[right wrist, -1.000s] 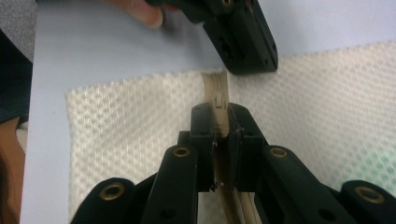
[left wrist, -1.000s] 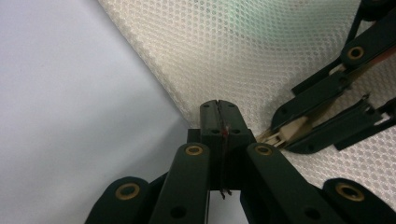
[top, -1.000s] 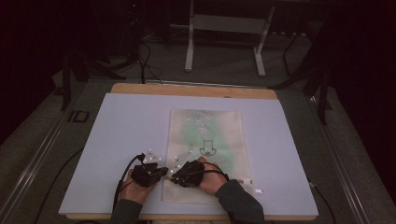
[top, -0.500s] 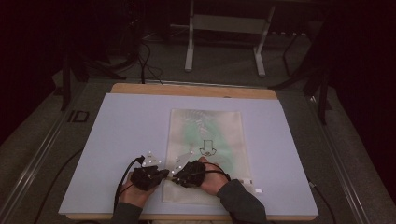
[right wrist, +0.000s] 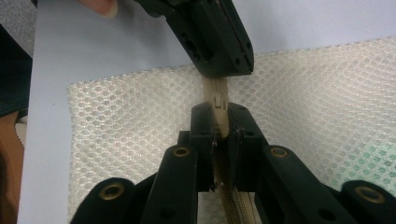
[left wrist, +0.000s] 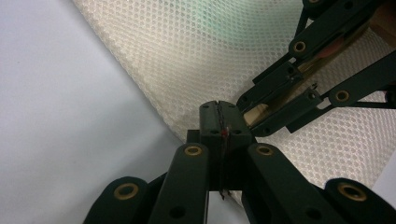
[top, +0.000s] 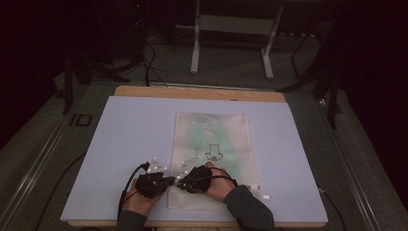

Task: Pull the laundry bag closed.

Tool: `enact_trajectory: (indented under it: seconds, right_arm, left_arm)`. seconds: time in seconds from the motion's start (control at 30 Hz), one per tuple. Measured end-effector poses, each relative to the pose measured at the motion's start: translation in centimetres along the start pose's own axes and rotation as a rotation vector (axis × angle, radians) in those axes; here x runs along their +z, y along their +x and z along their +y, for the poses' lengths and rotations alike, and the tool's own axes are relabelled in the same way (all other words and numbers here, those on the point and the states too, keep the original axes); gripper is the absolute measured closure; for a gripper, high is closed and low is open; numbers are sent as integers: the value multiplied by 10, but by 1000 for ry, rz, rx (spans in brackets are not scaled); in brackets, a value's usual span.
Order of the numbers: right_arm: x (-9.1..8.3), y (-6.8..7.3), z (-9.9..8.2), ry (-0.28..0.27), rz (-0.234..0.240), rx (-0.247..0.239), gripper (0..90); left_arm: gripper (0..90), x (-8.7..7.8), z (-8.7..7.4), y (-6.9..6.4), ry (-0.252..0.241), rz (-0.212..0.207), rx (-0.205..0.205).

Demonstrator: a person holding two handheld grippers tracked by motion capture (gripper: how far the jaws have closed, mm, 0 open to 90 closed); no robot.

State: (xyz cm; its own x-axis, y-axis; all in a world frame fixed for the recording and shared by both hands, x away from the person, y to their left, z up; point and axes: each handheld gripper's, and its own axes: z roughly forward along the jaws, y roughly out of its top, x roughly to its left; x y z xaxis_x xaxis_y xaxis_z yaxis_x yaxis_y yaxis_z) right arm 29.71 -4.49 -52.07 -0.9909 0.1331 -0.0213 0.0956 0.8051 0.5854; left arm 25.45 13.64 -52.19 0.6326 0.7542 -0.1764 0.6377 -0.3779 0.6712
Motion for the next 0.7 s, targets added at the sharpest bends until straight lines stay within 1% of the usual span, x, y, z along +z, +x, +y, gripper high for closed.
enact_trajectory:
  seconds: [0.03, 0.13, 0.3, 0.33, 0.4, 0.43, 0.53, 0.7]
  right_arm:
    - [0, 0, 0, 0, 0, 0, 824]
    - [0, 0, 0, -1, 0, -1, 824]
    - [1, 2, 1, 0, -11, -10, 823]
    - [1, 2, 1, 4, -14, -13, 823]
    - [0, 3, 2, 9, -17, -19, 823]
    - [0, 4, 3, 19, -24, -29, 824]
    - [0, 4, 4, 30, -24, -44, 824]
    - [-2, 5, 5, 55, -27, -65, 824]
  left_arm:
    - [890, 0, 0, 0, 1, -4, -5]
    - [890, 2, 0, 0, 13, -3, -4]
    - [892, 6, -2, 4, 21, -30, -6]
    - [893, 6, -2, 5, 20, -37, -12]
    - [893, 8, -2, 5, 25, -39, -11]
    - [895, 8, -2, 4, 26, -35, -9]
    - [895, 8, -1, 2, 32, -20, 3]
    - [896, 8, -1, 2, 32, -24, -1]
